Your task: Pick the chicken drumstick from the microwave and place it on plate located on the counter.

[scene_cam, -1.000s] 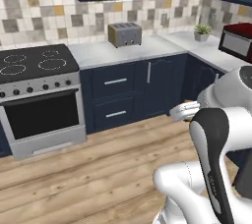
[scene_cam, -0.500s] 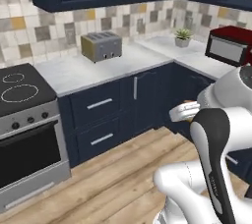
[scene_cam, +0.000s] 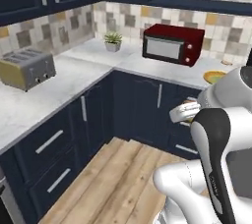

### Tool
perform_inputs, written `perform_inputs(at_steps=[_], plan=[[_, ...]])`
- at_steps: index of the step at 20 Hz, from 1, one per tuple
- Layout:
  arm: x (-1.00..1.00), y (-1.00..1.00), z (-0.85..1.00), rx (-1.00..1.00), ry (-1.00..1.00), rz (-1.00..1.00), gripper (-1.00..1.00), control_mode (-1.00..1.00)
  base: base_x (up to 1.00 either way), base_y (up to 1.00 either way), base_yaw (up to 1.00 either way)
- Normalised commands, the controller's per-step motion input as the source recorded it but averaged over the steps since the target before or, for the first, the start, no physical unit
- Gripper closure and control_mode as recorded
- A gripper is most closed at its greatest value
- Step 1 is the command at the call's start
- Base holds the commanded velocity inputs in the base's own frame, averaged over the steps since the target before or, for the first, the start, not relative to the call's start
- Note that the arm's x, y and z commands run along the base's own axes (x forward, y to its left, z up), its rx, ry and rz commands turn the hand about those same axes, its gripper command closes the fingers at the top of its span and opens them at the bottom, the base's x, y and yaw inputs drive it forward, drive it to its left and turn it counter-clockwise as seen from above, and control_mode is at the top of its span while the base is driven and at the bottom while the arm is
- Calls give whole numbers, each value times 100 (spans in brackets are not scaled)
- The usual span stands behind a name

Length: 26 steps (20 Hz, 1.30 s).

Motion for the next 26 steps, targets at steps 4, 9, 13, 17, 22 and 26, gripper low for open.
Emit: perform_inputs(at_steps=[4, 9, 13, 17, 22, 26], plan=[[0, 0, 0, 0, 0, 0, 100, 100, 69, 44, -70], [0, 0, 0, 0, 0, 0, 100, 100, 88, 29, -61], [0, 0, 0, 0, 0, 0, 100, 100, 83, 0, -58], [0, 0, 0, 0, 0, 0, 100, 100, 70, 0, -62], [0, 0, 0, 0, 0, 0, 100, 100, 67, 2, -59], [0, 0, 0, 0, 0, 0, 100, 100, 67, 36, -27]])
